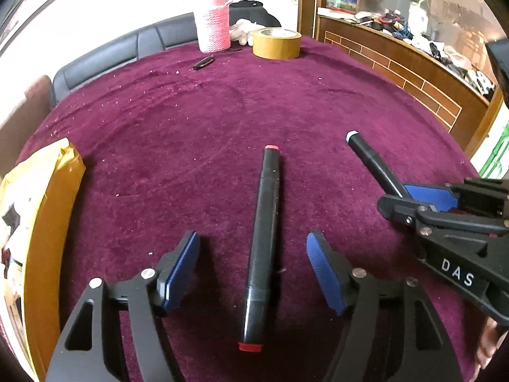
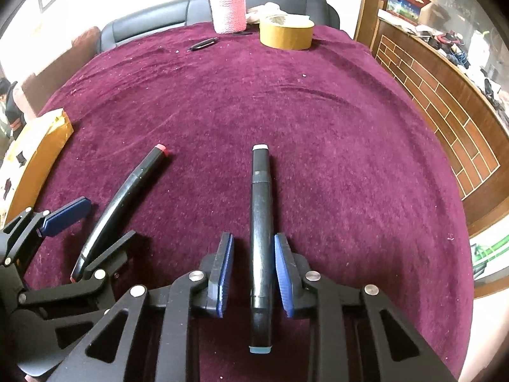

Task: Organize objects
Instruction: 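Grasp the blue-capped black marker with the right tool while the left tool holds its marker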

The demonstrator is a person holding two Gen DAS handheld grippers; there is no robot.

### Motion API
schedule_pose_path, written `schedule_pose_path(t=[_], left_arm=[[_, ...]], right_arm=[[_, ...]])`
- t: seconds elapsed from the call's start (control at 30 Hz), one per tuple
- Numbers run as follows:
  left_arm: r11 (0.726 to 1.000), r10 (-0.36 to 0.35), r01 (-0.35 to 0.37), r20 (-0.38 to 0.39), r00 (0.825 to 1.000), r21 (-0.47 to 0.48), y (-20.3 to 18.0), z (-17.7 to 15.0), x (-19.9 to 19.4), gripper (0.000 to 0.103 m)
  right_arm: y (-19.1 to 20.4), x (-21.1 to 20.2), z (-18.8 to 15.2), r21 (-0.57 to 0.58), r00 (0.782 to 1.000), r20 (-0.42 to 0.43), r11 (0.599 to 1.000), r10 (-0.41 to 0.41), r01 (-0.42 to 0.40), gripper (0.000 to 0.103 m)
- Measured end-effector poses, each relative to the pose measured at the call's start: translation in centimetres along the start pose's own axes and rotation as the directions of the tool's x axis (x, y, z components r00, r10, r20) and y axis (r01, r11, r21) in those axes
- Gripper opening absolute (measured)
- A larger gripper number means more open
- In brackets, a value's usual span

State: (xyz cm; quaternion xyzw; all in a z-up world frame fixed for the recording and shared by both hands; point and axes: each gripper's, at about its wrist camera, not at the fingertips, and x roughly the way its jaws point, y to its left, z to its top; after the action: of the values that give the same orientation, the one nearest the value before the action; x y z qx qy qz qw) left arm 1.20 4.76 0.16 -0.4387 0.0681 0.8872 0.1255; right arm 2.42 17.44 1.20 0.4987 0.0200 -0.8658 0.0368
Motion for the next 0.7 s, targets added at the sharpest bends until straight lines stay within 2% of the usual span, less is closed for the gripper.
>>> schedule_pose_path(t=[0.57,0.67,0.7], left_arm=[[1.000,0.007,-0.007,0.000,1.000,0.007,-0.31,0.03,0.09,0.069],[1.000,-0.002,0.002,0.003,1.000,0.015,-0.49,-0.03,0.00,0.063],[1.000,-0.008,0.008,0.007,1.000,0.025,-0.69,-0.05,-0.11,0.056]], right_arm=[[0.00,-0.02,-0.10,0.010,1.000,0.005,1.000,-0.004,0.004,0.028],[0.01,-0.06,-0.14,0.011,1.000,0.005,1.000,-0.005,0.005,0.028],[0.00,-0.06,-0.15,0.011,1.000,0.005,1.000,-0.004,0.004,0.028]])
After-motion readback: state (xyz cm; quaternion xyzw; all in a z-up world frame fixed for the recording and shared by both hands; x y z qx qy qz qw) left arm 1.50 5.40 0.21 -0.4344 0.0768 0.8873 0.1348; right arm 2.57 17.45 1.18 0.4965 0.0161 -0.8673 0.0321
